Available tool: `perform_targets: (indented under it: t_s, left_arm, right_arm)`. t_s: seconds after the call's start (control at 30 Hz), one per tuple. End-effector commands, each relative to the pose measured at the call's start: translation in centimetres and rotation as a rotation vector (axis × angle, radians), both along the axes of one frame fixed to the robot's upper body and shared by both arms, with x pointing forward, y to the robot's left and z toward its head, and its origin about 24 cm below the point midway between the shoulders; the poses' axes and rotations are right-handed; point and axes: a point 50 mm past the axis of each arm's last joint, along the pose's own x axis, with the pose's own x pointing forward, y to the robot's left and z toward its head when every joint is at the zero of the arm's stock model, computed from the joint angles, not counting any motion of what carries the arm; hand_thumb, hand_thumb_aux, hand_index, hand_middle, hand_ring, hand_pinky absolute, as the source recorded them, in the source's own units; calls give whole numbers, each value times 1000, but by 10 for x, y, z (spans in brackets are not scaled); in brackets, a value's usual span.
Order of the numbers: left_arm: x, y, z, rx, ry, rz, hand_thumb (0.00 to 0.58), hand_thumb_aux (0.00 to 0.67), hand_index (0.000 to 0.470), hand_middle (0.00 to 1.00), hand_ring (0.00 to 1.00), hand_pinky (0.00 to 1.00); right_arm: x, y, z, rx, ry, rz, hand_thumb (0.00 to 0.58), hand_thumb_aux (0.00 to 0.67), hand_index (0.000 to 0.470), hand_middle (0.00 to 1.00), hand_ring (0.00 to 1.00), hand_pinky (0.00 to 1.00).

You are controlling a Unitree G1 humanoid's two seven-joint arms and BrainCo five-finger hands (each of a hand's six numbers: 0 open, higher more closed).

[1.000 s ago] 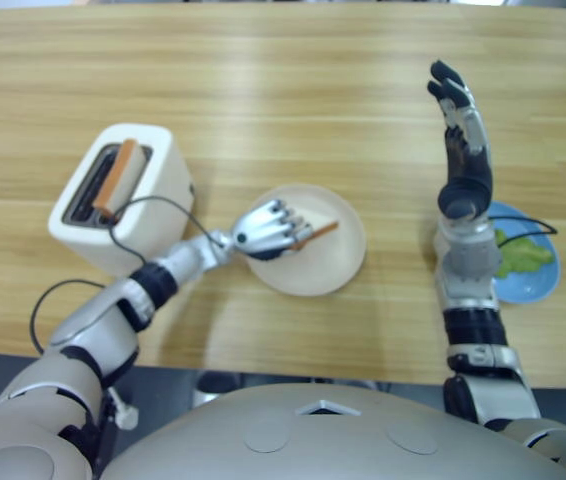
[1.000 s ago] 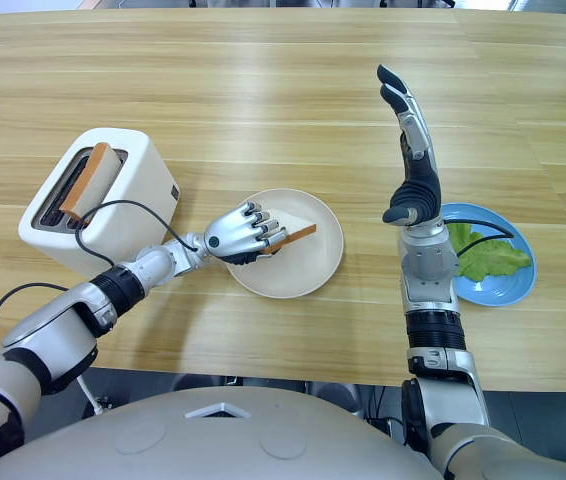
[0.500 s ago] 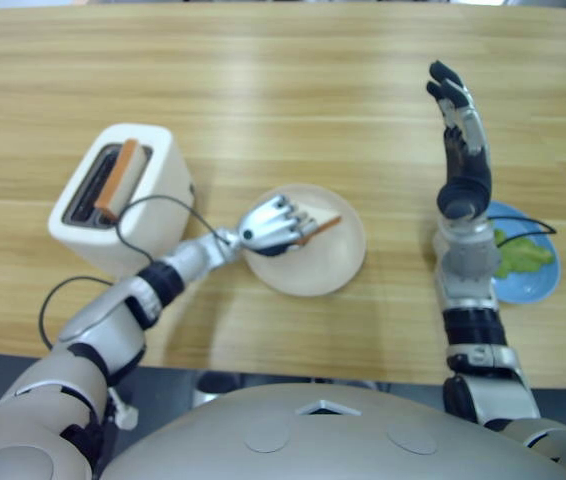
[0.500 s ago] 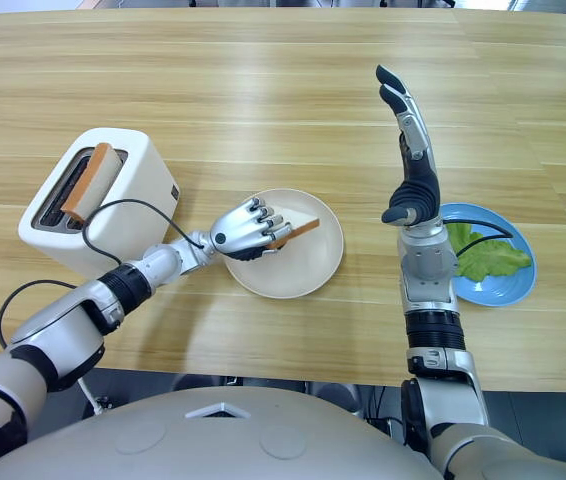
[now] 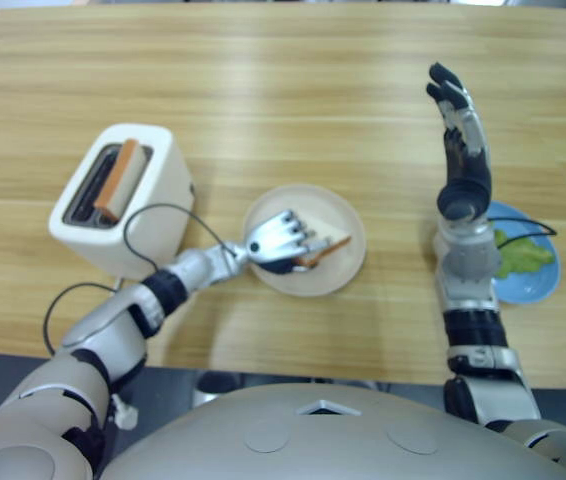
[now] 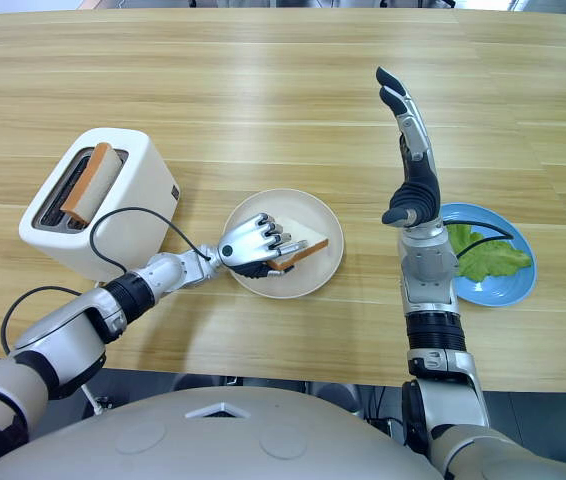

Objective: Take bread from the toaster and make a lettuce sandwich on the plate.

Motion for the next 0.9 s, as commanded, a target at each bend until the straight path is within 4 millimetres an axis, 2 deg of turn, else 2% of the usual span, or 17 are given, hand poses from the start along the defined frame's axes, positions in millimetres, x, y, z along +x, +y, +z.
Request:
perform_targets:
  t_s: [0.03, 0.07, 0.1, 0.13, 0.17, 0.33, 0.47, 0.67, 0.77, 0.8, 0.87, 0.9]
  left_arm:
    - [1, 1, 1, 41, 41, 3, 0, 0, 0, 635, 635, 635]
    - [2, 1, 3, 48, 27, 5, 0, 0, 0, 635, 635, 635]
    - [3, 2, 4, 62, 20, 11, 0, 0, 0, 165, 165, 165]
    - [4, 3, 5, 73, 24, 20, 0, 0, 0, 165, 165, 165]
    - [6, 4, 5, 80, 35, 37, 0, 0, 0, 0, 0, 0]
    - [5, 5, 25, 28, 46, 53, 0, 0, 0, 0, 0, 0]
    - [4, 7, 61, -72, 33, 80, 0, 0, 0, 0, 0, 0]
    - [12, 27, 149, -363, 8, 185, 0, 0, 0, 0, 0, 0]
    - [14, 57, 199, -666, 82, 236, 0, 0, 0, 0, 0, 0]
    - [9, 70, 216, -783, 97, 230, 0, 0, 0, 0, 0, 0]
    - [-2, 85, 233, -908, 123, 189, 0, 0, 0, 0, 0, 0]
    - [-15, 94, 243, -972, 122, 139, 0, 0, 0, 0, 0, 0]
  right_arm:
    - [-2, 0, 2, -1, -9, -1, 0, 0, 0, 0, 0, 0]
    - [-2, 0, 2, -1, -10, -2, 0, 0, 0, 0, 0, 0]
    - [-3, 0, 2, -1, -10, -2, 0, 0, 0, 0, 0, 0]
    - [-3, 0, 2, -1, -10, -3, 0, 0, 0, 0, 0, 0]
    - [-3, 0, 2, -1, -11, -4, 0, 0, 0, 0, 0, 0]
    - [-5, -2, 4, -4, -17, -10, 0, 0, 0, 0, 0, 0]
    - [-7, -5, 6, -8, -24, -20, 0, 0, 0, 0, 0, 0]
    - [-9, -18, 10, -43, -24, -65, 0, 0, 0, 0, 0, 0]
    - [-9, -37, 9, -90, 18, -144, 0, 0, 0, 0, 0, 0]
    - [-9, -45, 7, -122, 48, -175, 0, 0, 0, 0, 0, 0]
    - [-9, -55, 5, -167, 97, -213, 0, 0, 0, 0, 0, 0]
    - [-10, -65, 3, -231, 135, -258, 0, 0, 0, 0, 0, 0]
